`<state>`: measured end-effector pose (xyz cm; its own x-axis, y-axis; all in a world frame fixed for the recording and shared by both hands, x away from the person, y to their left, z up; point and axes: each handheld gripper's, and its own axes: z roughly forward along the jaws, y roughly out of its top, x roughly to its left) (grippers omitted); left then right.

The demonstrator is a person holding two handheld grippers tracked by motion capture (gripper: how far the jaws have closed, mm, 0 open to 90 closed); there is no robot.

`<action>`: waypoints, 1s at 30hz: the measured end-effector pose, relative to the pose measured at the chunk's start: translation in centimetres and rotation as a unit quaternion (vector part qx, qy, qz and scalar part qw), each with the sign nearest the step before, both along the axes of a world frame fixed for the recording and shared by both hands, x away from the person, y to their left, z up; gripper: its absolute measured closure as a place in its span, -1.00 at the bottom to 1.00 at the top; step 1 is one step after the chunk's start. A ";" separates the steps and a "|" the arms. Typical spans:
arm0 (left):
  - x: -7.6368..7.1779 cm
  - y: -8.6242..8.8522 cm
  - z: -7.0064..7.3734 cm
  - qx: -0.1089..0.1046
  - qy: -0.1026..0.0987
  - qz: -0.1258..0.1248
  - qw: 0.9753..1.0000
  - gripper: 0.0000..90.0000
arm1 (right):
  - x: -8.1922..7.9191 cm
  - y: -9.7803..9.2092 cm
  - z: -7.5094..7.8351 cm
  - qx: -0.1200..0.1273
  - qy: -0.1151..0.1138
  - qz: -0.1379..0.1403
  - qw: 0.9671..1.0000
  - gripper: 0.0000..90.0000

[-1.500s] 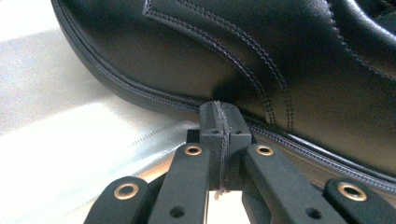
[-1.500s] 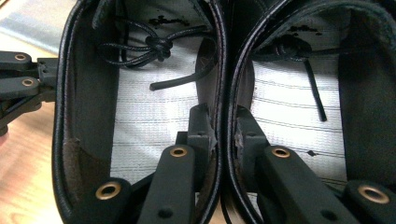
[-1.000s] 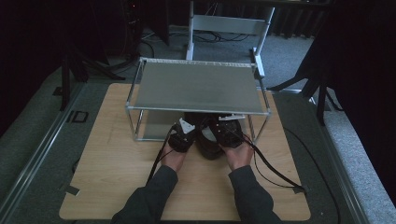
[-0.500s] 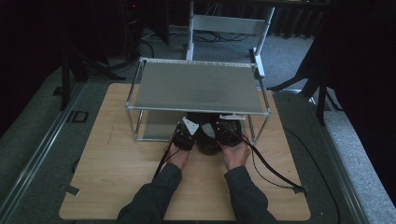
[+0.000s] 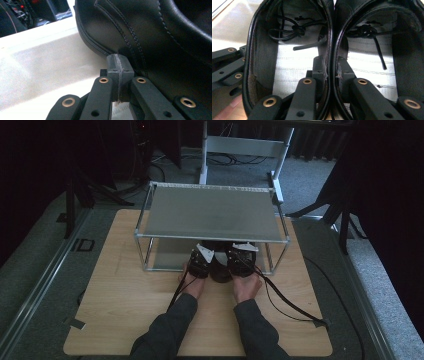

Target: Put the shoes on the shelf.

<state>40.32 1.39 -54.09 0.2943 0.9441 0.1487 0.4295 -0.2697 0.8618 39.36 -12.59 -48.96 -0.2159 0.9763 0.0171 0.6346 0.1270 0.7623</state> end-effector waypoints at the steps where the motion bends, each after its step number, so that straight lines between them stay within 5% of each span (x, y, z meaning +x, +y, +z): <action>1: 0.0 0.0 0.0 0.000 0.000 0.000 1.000 1.00 | 0.0 0.0 0.0 0.000 0.000 0.000 1.000 0.78; 12: 0.2 -1.1 -0.2 -0.024 -0.034 0.035 0.999 1.00 | 0.5 -0.1 -0.6 0.025 -0.021 -0.031 0.999 0.78; 30: 0.8 -1.1 -0.3 -0.029 -0.018 0.037 0.999 1.00 | 1.1 0.1 -0.8 0.034 -0.049 -0.055 0.997 0.77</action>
